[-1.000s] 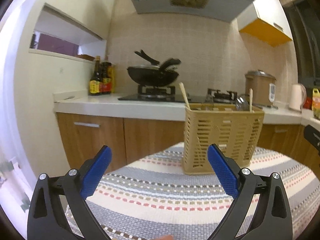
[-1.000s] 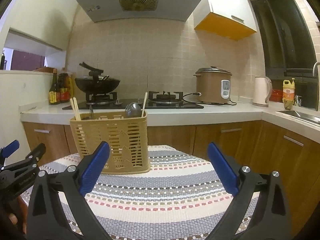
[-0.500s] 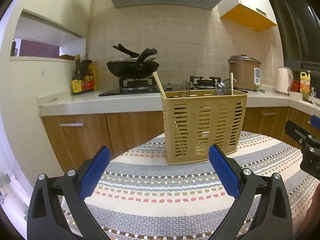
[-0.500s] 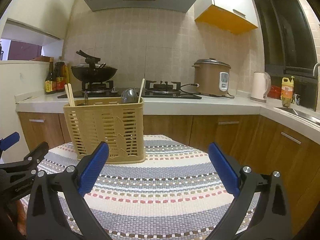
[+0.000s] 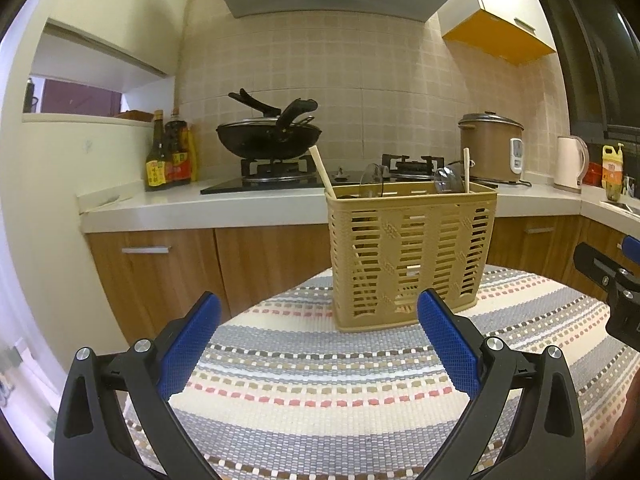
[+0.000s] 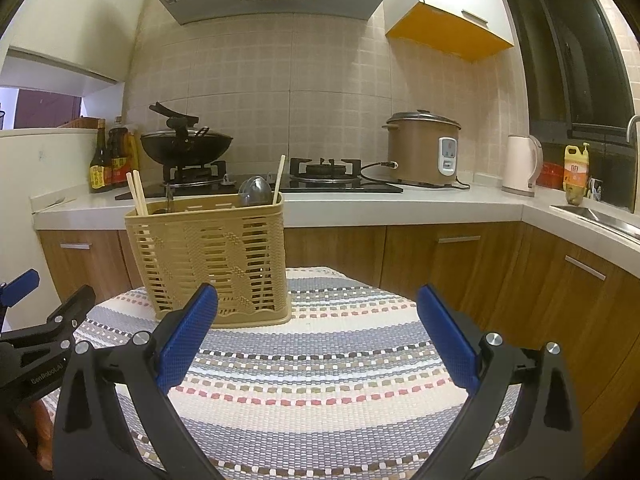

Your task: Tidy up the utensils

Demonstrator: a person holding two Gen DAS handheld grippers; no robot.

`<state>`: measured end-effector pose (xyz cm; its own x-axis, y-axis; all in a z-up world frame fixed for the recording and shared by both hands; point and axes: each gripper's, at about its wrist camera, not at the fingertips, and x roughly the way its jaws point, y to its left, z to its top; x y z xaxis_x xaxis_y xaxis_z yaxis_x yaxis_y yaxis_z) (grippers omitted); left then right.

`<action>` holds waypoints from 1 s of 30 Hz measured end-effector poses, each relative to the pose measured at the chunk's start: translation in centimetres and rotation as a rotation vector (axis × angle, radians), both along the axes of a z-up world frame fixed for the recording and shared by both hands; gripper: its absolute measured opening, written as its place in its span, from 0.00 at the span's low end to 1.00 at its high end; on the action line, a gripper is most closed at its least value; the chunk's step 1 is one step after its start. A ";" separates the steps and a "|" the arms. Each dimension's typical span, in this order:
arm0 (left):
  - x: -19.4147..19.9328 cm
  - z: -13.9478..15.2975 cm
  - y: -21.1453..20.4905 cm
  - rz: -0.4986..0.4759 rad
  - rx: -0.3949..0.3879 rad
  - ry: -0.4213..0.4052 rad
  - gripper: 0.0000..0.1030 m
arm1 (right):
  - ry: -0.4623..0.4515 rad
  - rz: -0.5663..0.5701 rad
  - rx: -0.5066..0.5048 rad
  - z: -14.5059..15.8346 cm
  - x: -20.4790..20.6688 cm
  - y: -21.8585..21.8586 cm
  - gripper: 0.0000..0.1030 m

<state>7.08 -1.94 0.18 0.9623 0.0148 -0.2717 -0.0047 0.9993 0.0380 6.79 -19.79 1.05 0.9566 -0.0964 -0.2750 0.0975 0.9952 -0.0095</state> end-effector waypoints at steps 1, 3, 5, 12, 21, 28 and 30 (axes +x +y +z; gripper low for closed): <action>0.0 0.0 0.0 -0.001 0.000 0.002 0.92 | 0.000 0.000 0.000 0.0 0.0 0.0 0.92; 0.0 0.0 0.0 -0.001 0.000 0.001 0.92 | -0.001 -0.001 -0.001 0.0 0.0 0.0 0.92; 0.0 0.1 -0.1 -0.001 0.000 0.000 0.92 | 0.001 -0.001 -0.002 0.0 0.0 0.0 0.92; 0.2 0.0 0.0 -0.009 -0.023 0.016 0.92 | 0.005 0.000 -0.007 -0.1 0.0 0.1 0.92; 0.2 0.0 0.3 -0.005 -0.045 0.015 0.92 | 0.022 0.005 -0.021 -0.3 0.3 0.5 0.92; 0.2 0.1 0.1 -0.014 -0.042 0.021 0.92 | 0.024 0.005 -0.018 -0.3 0.3 0.5 0.92; 0.2 0.1 0.0 -0.016 -0.039 0.021 0.92 | 0.025 0.004 -0.015 -0.3 0.2 0.4 0.92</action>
<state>7.28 -1.98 0.27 0.9563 -0.0117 -0.2920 0.0118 0.9999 -0.0013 7.03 -19.34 0.76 0.9499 -0.0967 -0.2972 0.0928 0.9953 -0.0273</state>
